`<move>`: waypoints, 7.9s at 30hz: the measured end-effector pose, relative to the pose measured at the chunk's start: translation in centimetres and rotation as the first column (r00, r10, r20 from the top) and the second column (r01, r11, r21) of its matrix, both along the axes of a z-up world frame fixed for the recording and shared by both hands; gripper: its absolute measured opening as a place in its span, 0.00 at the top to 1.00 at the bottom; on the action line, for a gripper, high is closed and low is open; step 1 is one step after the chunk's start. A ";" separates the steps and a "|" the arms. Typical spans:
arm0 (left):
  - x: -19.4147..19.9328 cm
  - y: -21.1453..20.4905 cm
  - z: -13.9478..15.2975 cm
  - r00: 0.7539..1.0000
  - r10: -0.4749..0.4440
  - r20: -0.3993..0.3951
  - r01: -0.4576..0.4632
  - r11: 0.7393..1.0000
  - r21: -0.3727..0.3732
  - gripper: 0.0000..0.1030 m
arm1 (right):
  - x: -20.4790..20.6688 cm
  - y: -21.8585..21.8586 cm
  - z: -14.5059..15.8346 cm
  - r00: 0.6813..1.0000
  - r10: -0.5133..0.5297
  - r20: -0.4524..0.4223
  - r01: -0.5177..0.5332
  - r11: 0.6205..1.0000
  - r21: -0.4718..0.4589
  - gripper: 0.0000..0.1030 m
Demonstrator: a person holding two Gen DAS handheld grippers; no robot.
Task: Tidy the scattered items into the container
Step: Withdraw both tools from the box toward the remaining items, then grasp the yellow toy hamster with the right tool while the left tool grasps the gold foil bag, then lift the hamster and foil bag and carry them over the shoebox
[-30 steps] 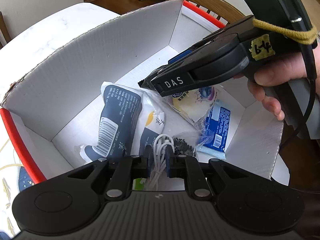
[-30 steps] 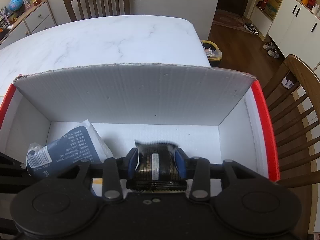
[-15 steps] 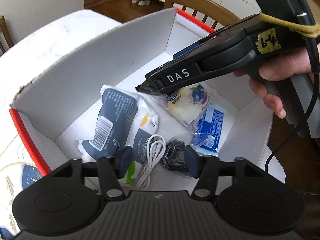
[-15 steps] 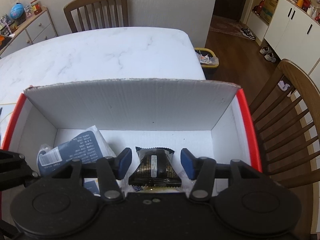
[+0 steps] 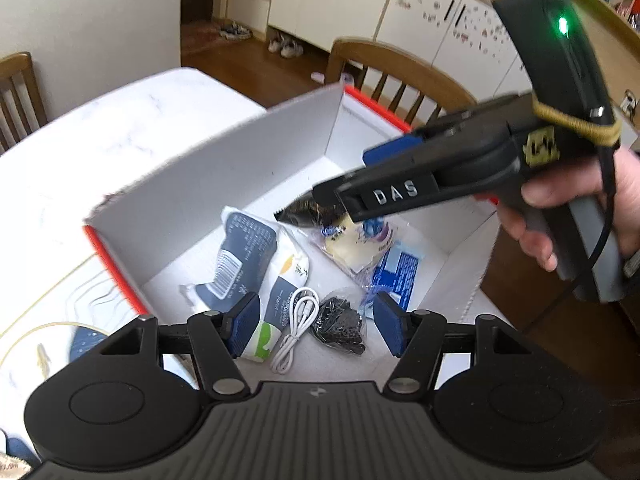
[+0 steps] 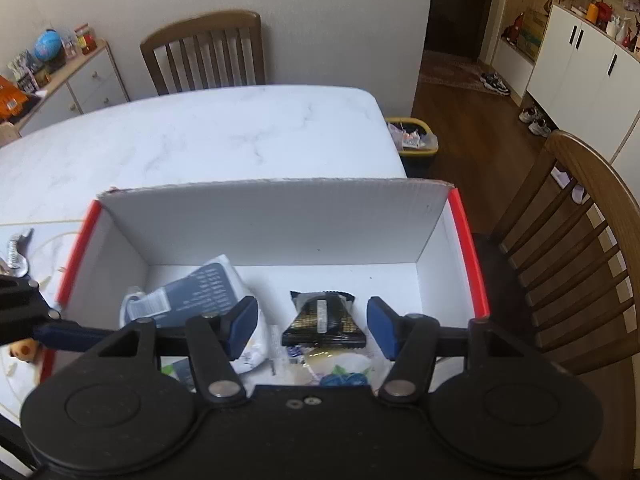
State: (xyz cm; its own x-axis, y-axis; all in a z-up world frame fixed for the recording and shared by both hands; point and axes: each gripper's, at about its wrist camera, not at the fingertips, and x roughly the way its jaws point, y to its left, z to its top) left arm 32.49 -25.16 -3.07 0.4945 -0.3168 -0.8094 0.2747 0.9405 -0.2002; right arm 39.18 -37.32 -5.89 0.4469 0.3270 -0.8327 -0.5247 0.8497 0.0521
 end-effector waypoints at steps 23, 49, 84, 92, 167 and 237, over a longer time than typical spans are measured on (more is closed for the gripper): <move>-6.9 5.4 5.0 0.991 0.042 0.128 -0.033 0.997 -0.071 0.20 | -7.2 1.7 4.0 0.997 -0.030 0.070 0.023 0.994 0.103 0.21; -13.7 16.2 3.6 0.981 0.143 0.130 -0.127 0.984 -0.122 0.00 | -14.5 9.7 5.1 0.994 -0.057 0.096 0.040 0.985 0.167 0.16; -19.4 27.1 -1.8 0.950 0.268 0.158 -0.255 0.962 -0.094 0.00 | -19.0 20.3 1.2 1.000 0.007 0.024 -0.011 0.990 0.138 0.16; -19.2 28.0 -4.3 0.948 0.267 0.170 -0.266 0.964 -0.033 0.00 | -18.8 21.4 -0.8 1.000 0.015 -0.014 -0.013 0.993 0.119 0.17; -17.7 25.2 -5.1 0.962 0.129 0.241 -0.174 0.969 0.178 0.49 | -17.4 22.7 -3.6 0.991 -0.003 -0.133 0.020 0.992 0.126 0.56; -12.8 6.6 4.1 0.961 0.086 0.264 -0.116 0.988 0.098 0.49 | -12.7 -0.4 5.7 1.000 -0.019 0.016 0.016 0.981 0.192 0.57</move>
